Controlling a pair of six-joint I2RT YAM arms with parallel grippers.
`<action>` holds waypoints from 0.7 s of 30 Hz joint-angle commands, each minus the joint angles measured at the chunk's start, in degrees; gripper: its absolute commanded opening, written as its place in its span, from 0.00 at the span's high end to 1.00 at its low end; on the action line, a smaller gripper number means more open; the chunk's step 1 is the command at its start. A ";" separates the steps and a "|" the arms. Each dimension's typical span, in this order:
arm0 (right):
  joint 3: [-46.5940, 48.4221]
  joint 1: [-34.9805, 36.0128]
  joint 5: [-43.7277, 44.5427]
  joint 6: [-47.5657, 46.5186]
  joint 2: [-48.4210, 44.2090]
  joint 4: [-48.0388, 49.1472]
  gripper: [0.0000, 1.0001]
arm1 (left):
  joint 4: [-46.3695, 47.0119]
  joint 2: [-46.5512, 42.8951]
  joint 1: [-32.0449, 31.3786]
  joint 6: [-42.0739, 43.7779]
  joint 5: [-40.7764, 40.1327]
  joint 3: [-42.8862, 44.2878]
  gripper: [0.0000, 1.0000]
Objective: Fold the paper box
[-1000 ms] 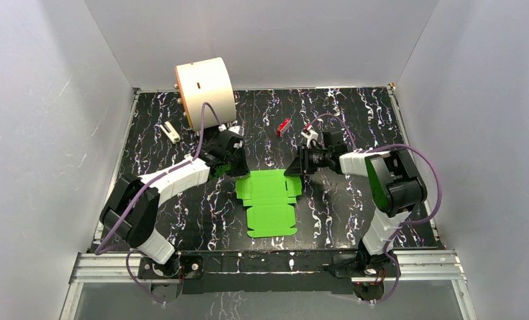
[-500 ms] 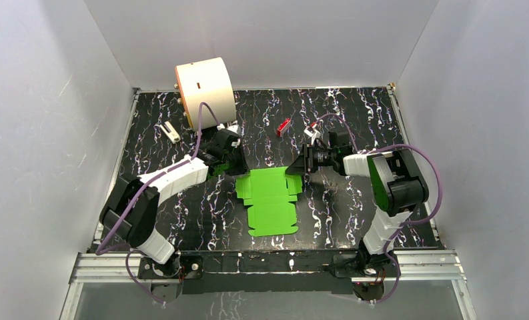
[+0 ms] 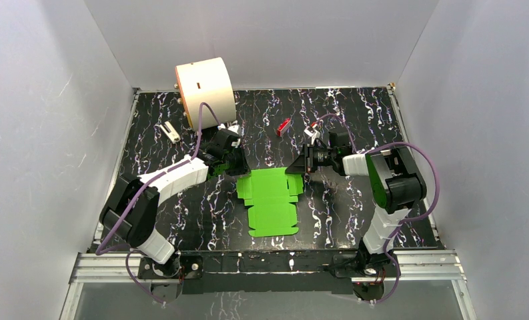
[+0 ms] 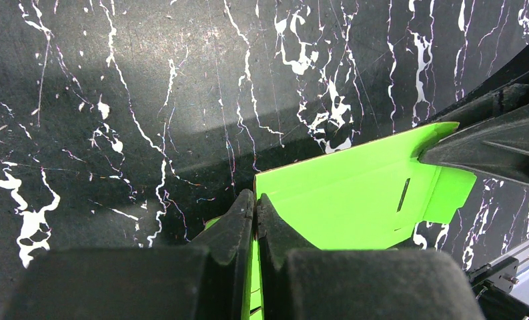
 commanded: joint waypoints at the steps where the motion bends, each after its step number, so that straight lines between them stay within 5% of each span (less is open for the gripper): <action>1: 0.23 -1.17 -2.43 0.08 -1.04 3.22 0.71 | -0.37 -2.66 0.34 0.53 -0.35 -0.01 1.00; 21: 0.23 -1.69 -4.41 0.13 -0.79 3.82 0.76 | 0.12 -1.95 0.51 -0.08 1.44 0.34 1.00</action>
